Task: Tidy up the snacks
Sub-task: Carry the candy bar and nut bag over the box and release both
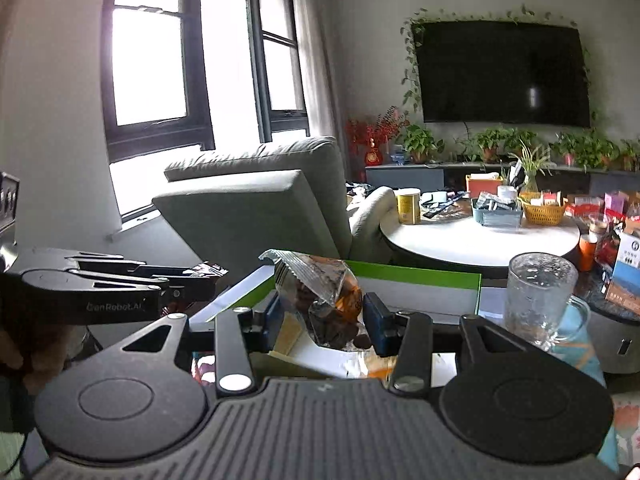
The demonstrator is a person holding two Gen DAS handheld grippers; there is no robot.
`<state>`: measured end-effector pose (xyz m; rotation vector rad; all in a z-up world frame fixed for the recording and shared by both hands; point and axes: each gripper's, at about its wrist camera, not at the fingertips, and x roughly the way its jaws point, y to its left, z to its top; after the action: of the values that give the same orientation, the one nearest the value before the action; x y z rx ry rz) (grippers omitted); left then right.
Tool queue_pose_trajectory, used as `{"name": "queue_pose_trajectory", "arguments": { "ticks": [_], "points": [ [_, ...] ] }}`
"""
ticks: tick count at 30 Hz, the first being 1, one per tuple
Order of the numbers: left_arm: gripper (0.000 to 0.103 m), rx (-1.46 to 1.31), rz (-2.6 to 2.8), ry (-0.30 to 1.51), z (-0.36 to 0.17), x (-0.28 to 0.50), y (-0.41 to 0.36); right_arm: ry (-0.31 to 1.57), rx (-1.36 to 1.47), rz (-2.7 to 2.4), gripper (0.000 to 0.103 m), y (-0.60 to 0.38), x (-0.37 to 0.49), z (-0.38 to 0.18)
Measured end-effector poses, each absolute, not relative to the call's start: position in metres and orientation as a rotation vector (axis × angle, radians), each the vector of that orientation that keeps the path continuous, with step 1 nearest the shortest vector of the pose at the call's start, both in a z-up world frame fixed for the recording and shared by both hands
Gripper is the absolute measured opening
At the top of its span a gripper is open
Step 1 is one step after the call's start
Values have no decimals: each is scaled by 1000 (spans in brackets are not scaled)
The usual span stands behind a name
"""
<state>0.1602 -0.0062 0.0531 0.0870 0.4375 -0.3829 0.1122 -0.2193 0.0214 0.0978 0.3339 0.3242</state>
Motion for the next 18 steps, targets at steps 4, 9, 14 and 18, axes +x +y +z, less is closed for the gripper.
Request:
{"name": "queue_pose_trajectory", "arguments": {
  "ticks": [4,9,14,18],
  "points": [
    [26,108,-365,456,51,187,-16,357,101,315,46,-225,137,20],
    [26,115,-351,501,38,218,-26,403,44,310,46,-223,161,12],
    [26,114,-334,571,19,245,-35,453,37,299,46,-225,184,0],
    [26,132,-333,606,6,261,-43,489,45,293,46,-228,196,-11]
  ]
}}
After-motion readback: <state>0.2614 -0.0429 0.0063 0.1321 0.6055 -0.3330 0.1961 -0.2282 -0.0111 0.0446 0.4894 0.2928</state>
